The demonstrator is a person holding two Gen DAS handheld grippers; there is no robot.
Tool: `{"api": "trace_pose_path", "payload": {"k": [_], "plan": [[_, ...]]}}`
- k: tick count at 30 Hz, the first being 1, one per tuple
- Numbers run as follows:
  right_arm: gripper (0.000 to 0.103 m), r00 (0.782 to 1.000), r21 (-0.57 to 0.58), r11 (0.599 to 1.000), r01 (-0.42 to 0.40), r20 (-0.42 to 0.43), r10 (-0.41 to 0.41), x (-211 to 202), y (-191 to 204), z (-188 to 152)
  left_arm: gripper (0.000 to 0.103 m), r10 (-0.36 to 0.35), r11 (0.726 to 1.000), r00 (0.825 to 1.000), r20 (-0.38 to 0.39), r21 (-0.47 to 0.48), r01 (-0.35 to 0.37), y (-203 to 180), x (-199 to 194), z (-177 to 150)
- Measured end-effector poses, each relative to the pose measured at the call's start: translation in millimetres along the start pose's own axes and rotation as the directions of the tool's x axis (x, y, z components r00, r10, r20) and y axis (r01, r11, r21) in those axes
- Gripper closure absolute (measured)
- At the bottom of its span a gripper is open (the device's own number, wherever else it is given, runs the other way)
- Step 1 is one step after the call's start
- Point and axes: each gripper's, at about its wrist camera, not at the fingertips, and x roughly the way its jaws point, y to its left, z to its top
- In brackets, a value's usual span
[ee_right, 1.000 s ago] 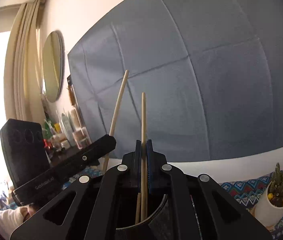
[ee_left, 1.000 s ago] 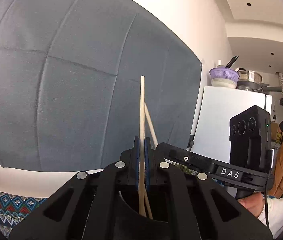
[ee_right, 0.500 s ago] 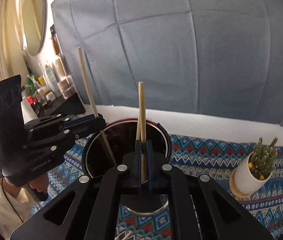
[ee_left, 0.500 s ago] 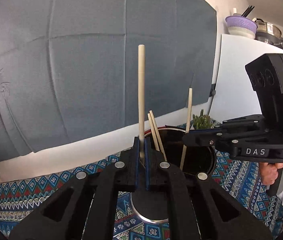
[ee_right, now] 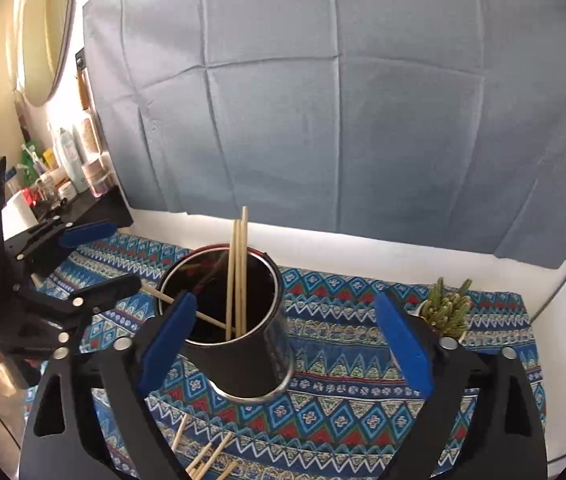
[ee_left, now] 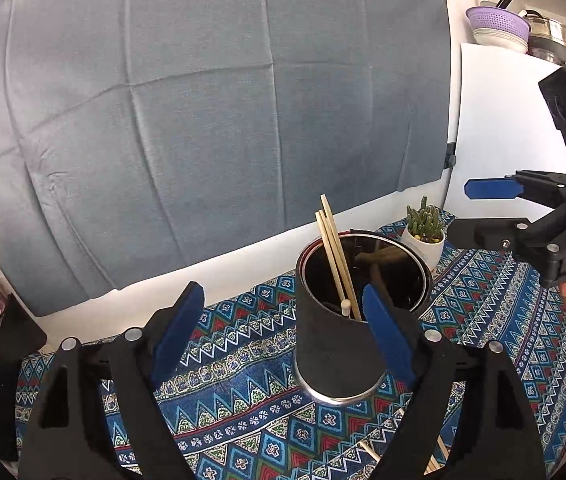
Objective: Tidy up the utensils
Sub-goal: 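Open both tools to release the chopsticks inside the holder, then withdraw both tools and move back over the chopstick pile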
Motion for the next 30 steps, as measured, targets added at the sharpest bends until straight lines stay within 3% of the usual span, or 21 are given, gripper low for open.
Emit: {"api": "trace_pose_path", "payload": {"k": [4, 11, 16, 19, 25, 30], "plan": [[0.014, 1.0, -0.025, 1.0, -0.013, -0.003, 0.013, -13.4, -0.3, -10.3, 0.006, 0.012, 1.0, 1.0, 0.011, -0.006, -0.012, -1.4, -12.8, -8.4], [0.009, 0.997, -0.04, 0.997, -0.071, 0.006, 0.071, -38.9, 12.2, -44.4, 0.006, -0.017, 1.0, 1.0, -0.005, -0.012, 0.016, -11.8, -35.0, -32.9], [0.008, 0.997, -0.054, 0.996, -0.071, -0.033, 0.069, -48.6, 27.4, -76.5, 0.006, -0.009, 1.0, 0.997, -0.081, -0.004, 0.008, -24.0, -35.6, -56.9], [0.008, 0.995, -0.042, 0.996, -0.079, -0.069, 0.076, -52.4, 30.2, -96.4, 0.006, -0.044, 0.999, 0.992, -0.114, -0.021, 0.042, -28.4, -36.1, -71.4], [0.008, 0.983, -0.004, 0.993, -0.119, -0.14, 0.118, -59.1, 27.4, -133.7, 0.006, -0.046, 0.998, 0.985, -0.168, -0.056, 0.037, -33.9, -33.8, -105.3], [0.008, 0.961, 0.067, 0.987, -0.149, -0.227, 0.16, -48.4, 23.4, -162.8, 0.006, -0.096, 0.991, 0.964, -0.248, -0.113, 0.07, -37.5, -19.1, -131.9]]}}
